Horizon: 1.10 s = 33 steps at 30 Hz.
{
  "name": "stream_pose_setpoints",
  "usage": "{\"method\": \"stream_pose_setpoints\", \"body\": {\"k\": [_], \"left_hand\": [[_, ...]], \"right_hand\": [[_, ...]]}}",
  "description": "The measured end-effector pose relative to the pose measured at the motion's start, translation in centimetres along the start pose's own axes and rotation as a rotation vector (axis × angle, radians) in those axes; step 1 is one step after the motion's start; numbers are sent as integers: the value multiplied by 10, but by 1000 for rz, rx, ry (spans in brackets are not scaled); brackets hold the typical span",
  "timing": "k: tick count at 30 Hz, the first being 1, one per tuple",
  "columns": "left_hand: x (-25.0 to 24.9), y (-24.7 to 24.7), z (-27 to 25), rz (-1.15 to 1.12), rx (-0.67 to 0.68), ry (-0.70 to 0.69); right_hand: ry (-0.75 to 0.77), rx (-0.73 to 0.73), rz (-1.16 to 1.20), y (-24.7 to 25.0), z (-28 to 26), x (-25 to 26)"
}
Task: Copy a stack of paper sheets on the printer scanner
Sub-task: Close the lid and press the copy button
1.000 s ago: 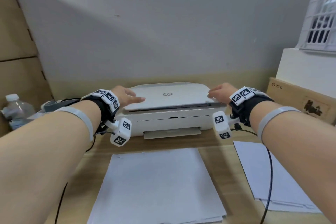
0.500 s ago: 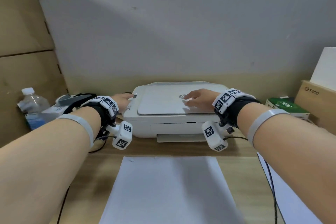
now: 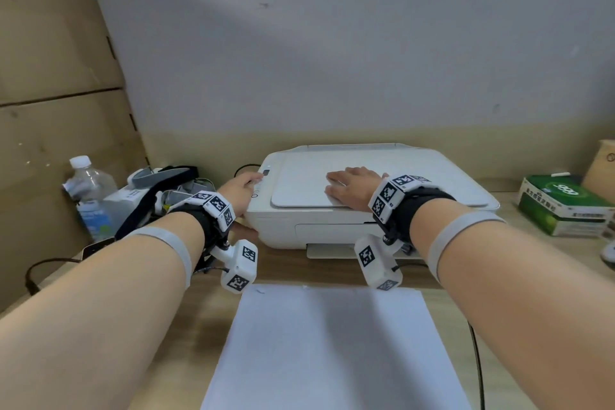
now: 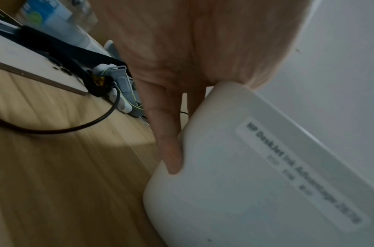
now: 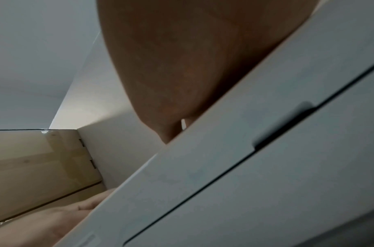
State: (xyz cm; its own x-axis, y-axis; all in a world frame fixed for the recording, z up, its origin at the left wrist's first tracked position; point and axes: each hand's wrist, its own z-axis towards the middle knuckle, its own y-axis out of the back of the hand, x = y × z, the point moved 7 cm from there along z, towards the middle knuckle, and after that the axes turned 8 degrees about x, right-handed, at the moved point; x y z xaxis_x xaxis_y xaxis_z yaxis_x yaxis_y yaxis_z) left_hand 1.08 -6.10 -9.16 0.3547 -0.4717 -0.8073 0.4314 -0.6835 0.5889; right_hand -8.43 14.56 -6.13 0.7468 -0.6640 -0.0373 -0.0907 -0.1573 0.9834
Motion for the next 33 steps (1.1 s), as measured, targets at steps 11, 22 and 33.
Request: {"method": "stream_pose_setpoints", "body": {"k": [11,22,33], "left_hand": [[-1,-6,5,78,38,53],[7,-5,2,9,8,18],[7,-4,7,45,-49,-33]], "right_hand": [[-22,33,77,-13,22,-9],[-36,23,80,-10,9,-5],[-47,10,244,-11,12,-7]]}}
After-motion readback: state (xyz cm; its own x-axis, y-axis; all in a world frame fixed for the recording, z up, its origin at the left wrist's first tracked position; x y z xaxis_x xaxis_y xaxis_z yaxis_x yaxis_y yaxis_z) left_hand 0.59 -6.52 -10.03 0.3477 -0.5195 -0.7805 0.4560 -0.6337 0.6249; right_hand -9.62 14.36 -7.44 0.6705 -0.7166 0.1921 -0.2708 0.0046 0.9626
